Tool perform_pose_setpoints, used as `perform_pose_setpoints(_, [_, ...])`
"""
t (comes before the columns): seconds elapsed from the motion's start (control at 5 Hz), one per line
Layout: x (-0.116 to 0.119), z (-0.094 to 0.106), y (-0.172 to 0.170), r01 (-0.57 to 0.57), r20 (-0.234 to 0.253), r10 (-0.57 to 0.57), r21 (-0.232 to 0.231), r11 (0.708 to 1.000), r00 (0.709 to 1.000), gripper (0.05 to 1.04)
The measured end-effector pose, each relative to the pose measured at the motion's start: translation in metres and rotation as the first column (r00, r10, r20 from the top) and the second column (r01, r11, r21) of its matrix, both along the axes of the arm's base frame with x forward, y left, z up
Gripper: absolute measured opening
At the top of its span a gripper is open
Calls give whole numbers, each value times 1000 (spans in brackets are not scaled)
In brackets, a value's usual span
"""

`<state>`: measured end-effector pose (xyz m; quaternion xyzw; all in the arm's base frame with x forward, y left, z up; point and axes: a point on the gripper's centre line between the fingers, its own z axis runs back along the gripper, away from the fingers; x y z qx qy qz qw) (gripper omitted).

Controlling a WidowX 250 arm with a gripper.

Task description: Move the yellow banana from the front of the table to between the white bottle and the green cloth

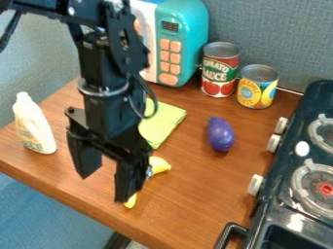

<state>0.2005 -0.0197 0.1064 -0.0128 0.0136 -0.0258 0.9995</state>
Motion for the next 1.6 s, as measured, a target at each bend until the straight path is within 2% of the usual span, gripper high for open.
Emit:
perform_pose_setpoints(0.2, [20, -1, 5, 7, 26, -7, 5, 1000, 1000, 1001])
perform_pose_setpoints(0.4, [35, -11, 12, 4, -2, -4, 49, 999, 1000, 1001])
perform_pose_setpoints(0.6, [50, -29, 15, -13, -51, 18, 81, 997, 999, 1001])
perform_pose_setpoints(0.8, [62, -40, 22, -37, -73, 47, 139, 990, 996, 1001])
perform_pose_setpoints(1.0, [72, -47, 22, -32, -92, 46, 142, 989, 995, 1001])
perform_pose_setpoints(1.4, [74, -65, 24, -44, -163, 71, 163, 986, 984, 1001])
perform_pose_setpoints(1.6, [76, -75, 24, -46, -183, 76, 166, 985, 980, 1001])
